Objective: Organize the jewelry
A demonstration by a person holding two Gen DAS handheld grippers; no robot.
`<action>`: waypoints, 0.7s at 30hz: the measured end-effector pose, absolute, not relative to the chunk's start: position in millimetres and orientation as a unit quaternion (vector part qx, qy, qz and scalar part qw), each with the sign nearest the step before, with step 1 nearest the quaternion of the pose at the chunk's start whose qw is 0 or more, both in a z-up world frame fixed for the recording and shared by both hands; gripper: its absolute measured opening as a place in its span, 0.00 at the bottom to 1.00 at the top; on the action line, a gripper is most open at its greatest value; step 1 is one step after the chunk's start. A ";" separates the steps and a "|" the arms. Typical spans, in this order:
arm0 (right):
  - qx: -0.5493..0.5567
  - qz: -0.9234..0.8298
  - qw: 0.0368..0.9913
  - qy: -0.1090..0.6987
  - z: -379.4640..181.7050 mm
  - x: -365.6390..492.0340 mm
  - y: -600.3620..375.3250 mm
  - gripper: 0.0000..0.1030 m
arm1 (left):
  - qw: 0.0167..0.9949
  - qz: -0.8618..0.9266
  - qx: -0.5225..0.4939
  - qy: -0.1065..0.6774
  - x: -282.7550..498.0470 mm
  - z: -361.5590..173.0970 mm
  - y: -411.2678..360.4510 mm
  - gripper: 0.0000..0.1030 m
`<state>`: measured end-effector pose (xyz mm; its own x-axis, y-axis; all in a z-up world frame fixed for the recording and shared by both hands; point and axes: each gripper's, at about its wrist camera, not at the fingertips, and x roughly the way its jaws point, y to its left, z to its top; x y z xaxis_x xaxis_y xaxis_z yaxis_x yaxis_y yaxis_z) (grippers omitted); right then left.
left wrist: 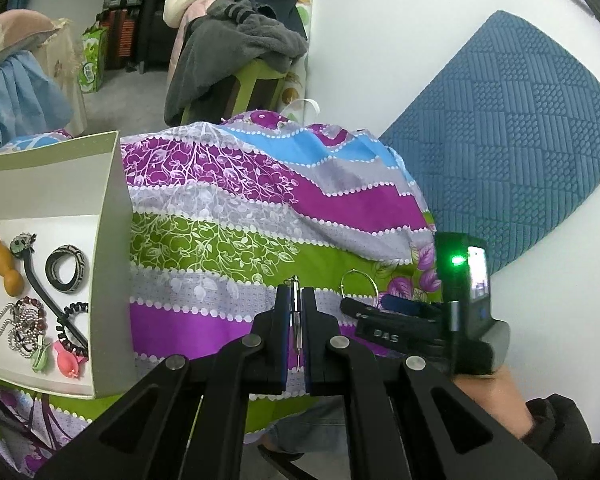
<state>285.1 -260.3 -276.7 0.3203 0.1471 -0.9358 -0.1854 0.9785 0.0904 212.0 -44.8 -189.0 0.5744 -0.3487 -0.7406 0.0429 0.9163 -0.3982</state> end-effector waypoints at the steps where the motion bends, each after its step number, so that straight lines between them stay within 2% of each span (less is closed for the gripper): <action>1: -0.022 0.101 0.811 0.576 -279.2 286.1 -258.5 0.64 | 0.871 -0.112 -0.172 0.447 211.8 -189.1 -44.4 0.03; 2: -0.030 0.100 0.811 0.575 -280.7 286.5 -256.0 0.66 | 0.871 -0.112 -0.172 0.446 211.6 -188.7 -43.6 0.03; 8: -0.042 0.103 0.816 0.567 -277.3 283.0 -250.2 0.55 | 0.871 -0.112 -0.176 0.444 211.2 -186.3 -41.0 0.03; 9: -0.041 0.109 0.821 0.559 -271.7 281.1 -249.0 0.24 | 0.871 -0.112 -0.177 0.445 211.1 -185.6 -40.1 0.03; 10: -0.040 0.109 0.821 0.559 -266.6 280.9 -245.4 0.05 | 0.871 -0.112 -0.178 0.445 211.2 -184.9 -39.3 0.03; 16: -0.002 0.104 0.819 0.564 -262.0 285.8 -256.2 0.09 | 0.871 -0.110 -0.177 0.445 211.2 -181.4 -32.4 0.03; 17: 0.008 0.107 0.821 0.561 -259.5 286.8 -258.7 0.13 | 0.871 -0.108 -0.177 0.445 210.9 -181.9 -31.2 0.03; 18: 0.017 0.108 0.823 0.558 -257.1 287.1 -262.3 0.31 | 0.871 -0.107 -0.178 0.445 210.3 -182.2 -30.5 0.03; 20: 0.029 0.103 0.828 0.550 -252.6 286.4 -269.4 0.50 | 0.871 -0.108 -0.178 0.445 209.0 -182.7 -30.1 0.03; 21: 0.029 0.096 0.831 0.547 -251.0 286.3 -273.3 0.52 | 0.871 -0.108 -0.178 0.444 208.6 -182.7 -30.5 0.03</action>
